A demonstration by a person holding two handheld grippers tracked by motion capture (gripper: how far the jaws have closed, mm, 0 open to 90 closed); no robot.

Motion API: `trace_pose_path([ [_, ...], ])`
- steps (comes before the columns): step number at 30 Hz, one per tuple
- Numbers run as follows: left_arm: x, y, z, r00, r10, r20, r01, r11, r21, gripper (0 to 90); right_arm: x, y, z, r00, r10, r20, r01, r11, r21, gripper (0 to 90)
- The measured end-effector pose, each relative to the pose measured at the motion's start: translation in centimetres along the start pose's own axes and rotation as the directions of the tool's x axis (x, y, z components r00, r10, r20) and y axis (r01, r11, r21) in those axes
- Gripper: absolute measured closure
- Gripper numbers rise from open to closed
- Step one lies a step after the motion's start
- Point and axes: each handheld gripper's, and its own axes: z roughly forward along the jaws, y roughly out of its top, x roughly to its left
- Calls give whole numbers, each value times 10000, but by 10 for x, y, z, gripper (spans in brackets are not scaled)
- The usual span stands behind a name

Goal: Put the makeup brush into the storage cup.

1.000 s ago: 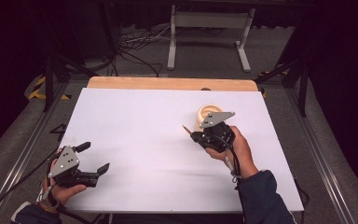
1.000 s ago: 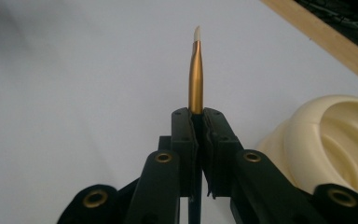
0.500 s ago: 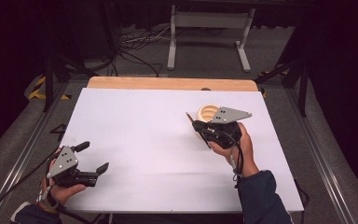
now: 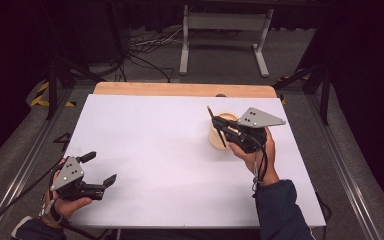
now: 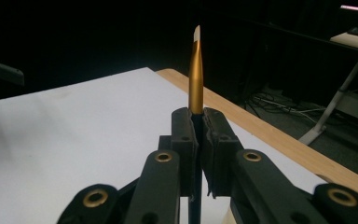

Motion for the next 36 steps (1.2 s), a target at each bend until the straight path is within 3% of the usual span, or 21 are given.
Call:
trace_pose_path([
  [9, 0, 0, 0, 10000, 24, -24, -24, 10000, -3, 39, -9, 6, -3, 9979, 135, 638, -73, 9953, -966, 844],
  [16, 0, 0, 0, 10000, 34, -26, -34, 10000, -6, 39, -16, 5, -3, 9943, 242, 1039, -115, 9925, -1218, 845],
  [24, 0, 0, 1, 10000, 53, -43, -53, 10000, 14, 39, -26, 2, -5, 9859, 433, 1617, -164, 9864, -1638, 845],
  [30, 0, -1, 1, 10000, 94, -28, -94, 10000, 29, 39, -35, -1, -6, 9827, 596, 1756, -225, 9783, -2062, 845],
  [36, 0, -1, 1, 9999, 111, -42, -111, 9999, 36, 39, -44, -7, -4, 9718, 738, 2239, -239, 9757, -2178, 845],
])
